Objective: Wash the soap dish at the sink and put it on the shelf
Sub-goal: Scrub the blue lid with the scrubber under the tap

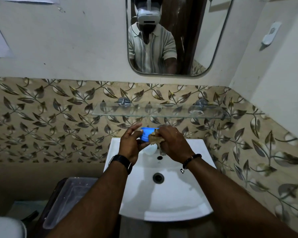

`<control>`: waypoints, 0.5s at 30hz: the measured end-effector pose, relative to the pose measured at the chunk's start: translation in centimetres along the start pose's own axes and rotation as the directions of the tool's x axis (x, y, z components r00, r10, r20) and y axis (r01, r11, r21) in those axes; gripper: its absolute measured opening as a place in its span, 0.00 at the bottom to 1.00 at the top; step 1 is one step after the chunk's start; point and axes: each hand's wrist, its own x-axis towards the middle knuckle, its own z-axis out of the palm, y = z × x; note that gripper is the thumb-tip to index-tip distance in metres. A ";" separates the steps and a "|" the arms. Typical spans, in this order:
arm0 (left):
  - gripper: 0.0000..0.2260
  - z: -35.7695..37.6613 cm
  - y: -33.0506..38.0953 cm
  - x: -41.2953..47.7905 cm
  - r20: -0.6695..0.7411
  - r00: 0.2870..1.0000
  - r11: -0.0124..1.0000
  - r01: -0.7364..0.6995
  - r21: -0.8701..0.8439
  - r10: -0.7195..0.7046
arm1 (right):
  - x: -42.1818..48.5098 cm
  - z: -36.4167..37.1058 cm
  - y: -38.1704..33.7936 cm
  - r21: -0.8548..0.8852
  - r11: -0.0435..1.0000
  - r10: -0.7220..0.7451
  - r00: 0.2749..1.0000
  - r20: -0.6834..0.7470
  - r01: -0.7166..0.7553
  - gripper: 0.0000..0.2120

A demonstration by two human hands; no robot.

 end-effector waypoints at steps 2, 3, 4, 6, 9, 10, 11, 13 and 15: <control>0.07 -0.1 0.1 -0.3 0.093 0.995 0.989 -0.035 0.147 0.022 | -0.1 -0.3 0.2 0.156 0.983 0.107 0.993 -0.041 -0.099 0.16; 0.07 -0.2 0.0 -0.5 0.135 0.989 0.965 -0.088 0.246 0.056 | -0.1 -0.4 0.5 0.210 0.966 0.165 0.985 -0.055 -0.150 0.16; 0.08 -0.4 -0.2 -0.6 0.171 0.981 0.934 -0.148 0.324 0.096 | -0.1 -0.6 0.8 0.244 0.952 0.208 0.976 -0.063 -0.187 0.16; 0.08 -1.2 -0.5 -0.7 0.238 0.948 0.826 -0.303 0.476 0.210 | -0.1 -1.0 1.0 0.266 0.944 0.223 0.972 -0.078 -0.196 0.17; 0.05 -1.7 -0.9 -0.9 0.385 0.890 0.631 -0.447 0.634 0.243 | -0.2 -1.3 0.8 0.215 0.964 0.188 0.974 -0.128 -0.157 0.20; 0.04 -1.6 -1.0 -1.0 0.395 0.891 0.639 -0.439 0.632 0.222 | -0.2 -1.3 0.8 0.204 0.966 0.191 0.969 -0.159 -0.157 0.20; 0.05 -1.5 -1.1 -1.1 0.384 0.896 0.653 -0.429 0.624 0.222 | -0.3 -1.2 0.7 0.198 0.968 0.195 0.960 -0.200 -0.155 0.21; 0.07 -1.2 -1.1 -1.0 0.347 0.911 0.705 -0.396 0.588 0.223 | -0.7 -0.6 0.1 0.133 0.984 0.150 0.945 -0.291 -0.116 0.21; 0.05 -0.9 -1.1 -0.9 0.349 0.914 0.746 -0.379 0.548 0.208 | -1.3 0.4 -0.7 -0.006 0.999 0.029 0.932 -0.362 -0.034 0.18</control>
